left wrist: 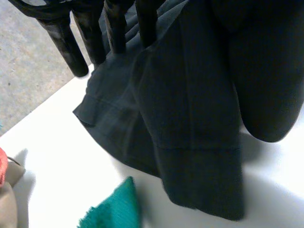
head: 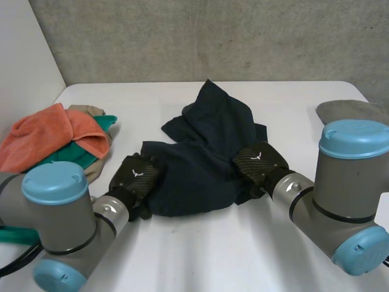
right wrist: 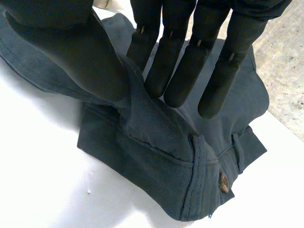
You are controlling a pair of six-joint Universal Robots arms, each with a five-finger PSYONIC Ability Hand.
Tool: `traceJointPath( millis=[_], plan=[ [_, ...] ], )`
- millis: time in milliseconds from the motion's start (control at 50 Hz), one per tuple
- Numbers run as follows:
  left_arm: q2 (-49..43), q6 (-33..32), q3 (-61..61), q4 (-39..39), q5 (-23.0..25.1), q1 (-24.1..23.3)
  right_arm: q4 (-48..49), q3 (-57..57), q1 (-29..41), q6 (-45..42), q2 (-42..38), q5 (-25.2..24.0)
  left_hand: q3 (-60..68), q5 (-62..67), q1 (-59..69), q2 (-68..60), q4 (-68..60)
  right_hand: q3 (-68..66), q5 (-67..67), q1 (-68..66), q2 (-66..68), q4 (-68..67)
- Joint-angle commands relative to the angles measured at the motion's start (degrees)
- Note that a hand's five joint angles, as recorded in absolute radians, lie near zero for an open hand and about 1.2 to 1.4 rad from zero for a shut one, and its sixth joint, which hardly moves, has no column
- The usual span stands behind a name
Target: Fold the laundry.
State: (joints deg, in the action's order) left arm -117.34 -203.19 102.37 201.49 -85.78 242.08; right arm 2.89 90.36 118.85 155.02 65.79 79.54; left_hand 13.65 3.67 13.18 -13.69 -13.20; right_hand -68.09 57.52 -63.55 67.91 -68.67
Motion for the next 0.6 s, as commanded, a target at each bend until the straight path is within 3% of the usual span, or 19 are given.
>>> traceJointPath(
  millis=[20,100,140,320,440,540,560,580,600],
  plan=[
    [-5.0,-4.4,-3.5,3.3,-1.0,0.4,-0.4,0.3,-0.6,0.5,0.9,0.3,65.5,65.5,66.0,-65.5,-66.0,-11.9,12.5,-16.4,12.1,-11.3],
    [-2.4,-6.1,-2.7,3.6,-2.9,0.1,-1.4,-0.2,-2.0,0.2,2.8,1.0,66.3,66.3,66.8,-66.3,-66.8,-11.9,12.5,-16.4,12.1,-11.3],
    [4.3,-4.9,-1.0,3.8,-3.7,-1.5,-2.6,-1.3,-3.4,-0.8,5.1,1.4,66.3,66.3,66.8,-66.3,-66.8,-11.9,12.5,-16.4,12.1,-11.3],
    [29.7,6.6,-4.4,0.9,-5.0,-7.2,-6.8,-13.6,-6.0,-5.9,13.7,0.5,66.3,66.3,66.8,-66.3,-66.8,-11.9,12.5,-16.4,12.1,-11.3],
    [30.5,7.9,-11.6,-10.0,-5.4,-8.6,-10.4,-22.5,-6.0,-5.6,12.6,-1.3,66.3,66.3,66.8,-66.3,-66.8,-11.9,12.5,-16.4,12.1,-11.3],
    [20.9,8.5,-12.4,-15.9,-5.4,-8.5,-15.4,-23.9,-6.4,-3.9,5.4,-1.3,66.3,66.3,66.8,-66.3,-66.8,-11.9,12.5,-16.4,12.1,-11.3],
    [19.4,8.5,-12.4,-16.3,-5.5,-8.4,-16.6,-23.4,-6.3,-3.2,4.8,-1.1,66.3,66.3,66.8,-66.3,-66.8,-7.9,8.5,-12.4,8.1,-7.3],
    [16.8,8.3,-12.4,-16.8,-5.5,-8.4,-19.4,-21.1,-6.4,-0.9,3.6,-0.7,66.3,66.3,66.8,-66.3,-66.8,20.3,-19.7,15.8,-20.1,20.9],
    [15.7,8.2,-12.3,-17.2,-5.7,-8.4,-20.3,-20.0,-6.4,0.5,3.4,-0.5,66.3,66.3,66.8,-66.3,-66.8,30.1,-29.5,25.5,-29.9,30.6]
  ],
)
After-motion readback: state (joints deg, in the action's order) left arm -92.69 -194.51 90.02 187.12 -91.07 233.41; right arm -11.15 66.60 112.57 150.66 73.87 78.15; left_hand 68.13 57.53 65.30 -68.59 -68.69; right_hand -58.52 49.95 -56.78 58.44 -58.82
